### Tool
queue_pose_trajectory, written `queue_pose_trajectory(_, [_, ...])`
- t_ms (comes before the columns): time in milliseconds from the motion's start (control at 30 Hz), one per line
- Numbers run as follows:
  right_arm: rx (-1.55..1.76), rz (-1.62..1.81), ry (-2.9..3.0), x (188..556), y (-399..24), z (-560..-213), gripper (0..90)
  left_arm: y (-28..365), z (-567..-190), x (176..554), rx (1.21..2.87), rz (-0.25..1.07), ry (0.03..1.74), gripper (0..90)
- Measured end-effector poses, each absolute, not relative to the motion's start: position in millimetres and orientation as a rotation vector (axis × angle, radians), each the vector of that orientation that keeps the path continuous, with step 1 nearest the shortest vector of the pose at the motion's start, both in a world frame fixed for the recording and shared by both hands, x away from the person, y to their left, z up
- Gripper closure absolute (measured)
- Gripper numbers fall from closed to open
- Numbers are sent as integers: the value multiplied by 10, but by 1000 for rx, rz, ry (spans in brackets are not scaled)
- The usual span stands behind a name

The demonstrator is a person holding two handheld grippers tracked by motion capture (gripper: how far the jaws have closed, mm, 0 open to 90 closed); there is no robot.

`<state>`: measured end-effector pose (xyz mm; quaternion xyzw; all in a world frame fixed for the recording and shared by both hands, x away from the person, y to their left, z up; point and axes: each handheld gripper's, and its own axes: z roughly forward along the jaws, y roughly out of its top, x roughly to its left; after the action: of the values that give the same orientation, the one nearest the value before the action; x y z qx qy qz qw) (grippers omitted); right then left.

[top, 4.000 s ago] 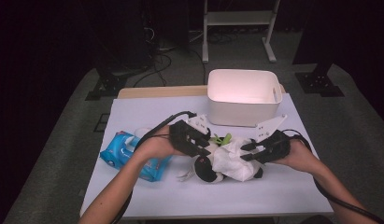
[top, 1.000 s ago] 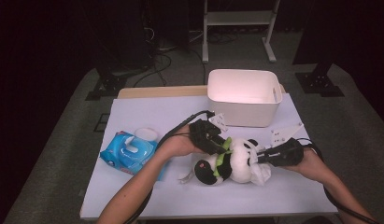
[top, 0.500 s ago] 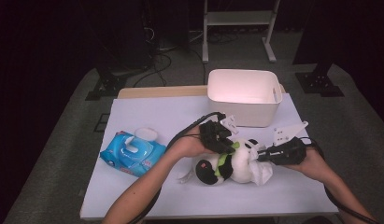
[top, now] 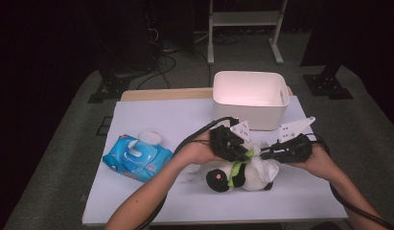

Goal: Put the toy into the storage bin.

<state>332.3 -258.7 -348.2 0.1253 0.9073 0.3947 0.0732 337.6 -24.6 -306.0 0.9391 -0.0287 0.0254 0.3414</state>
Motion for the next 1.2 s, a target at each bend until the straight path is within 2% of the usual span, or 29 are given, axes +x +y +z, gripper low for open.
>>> queue_pose_trajectory(400, [325, 1182, 2710, 3164, -2620, -3298, 818, -279, -2972, 3282, 2419, 56, -108, 756])
queue_pose_trajectory(600, [329, 1190, 2756, 3148, -2521, -3500, 819, -275, -3201, 3268, 2455, -10, -85, 749])
queue_pose_trajectory(700, [343, 1220, 2753, 3173, -2514, -3546, 820, -194, -3203, 3299, 2445, -11, -52, 720])
queue_pose_trajectory(733, [343, 1220, 2753, 3173, -2514, -3546, 820, -194, -3203, 3299, 2445, -11, -52, 680])
queue_pose_trajectory(867, [345, 1192, 2758, 3181, -2480, -3567, 821, -17, -3135, 3299, 2419, -11, -29, 623])
queue_pose_trajectory(1200, [354, 1194, 2750, 3182, -2455, -3574, 821, 134, -3404, 3378, 2524, 39, 34, 591])
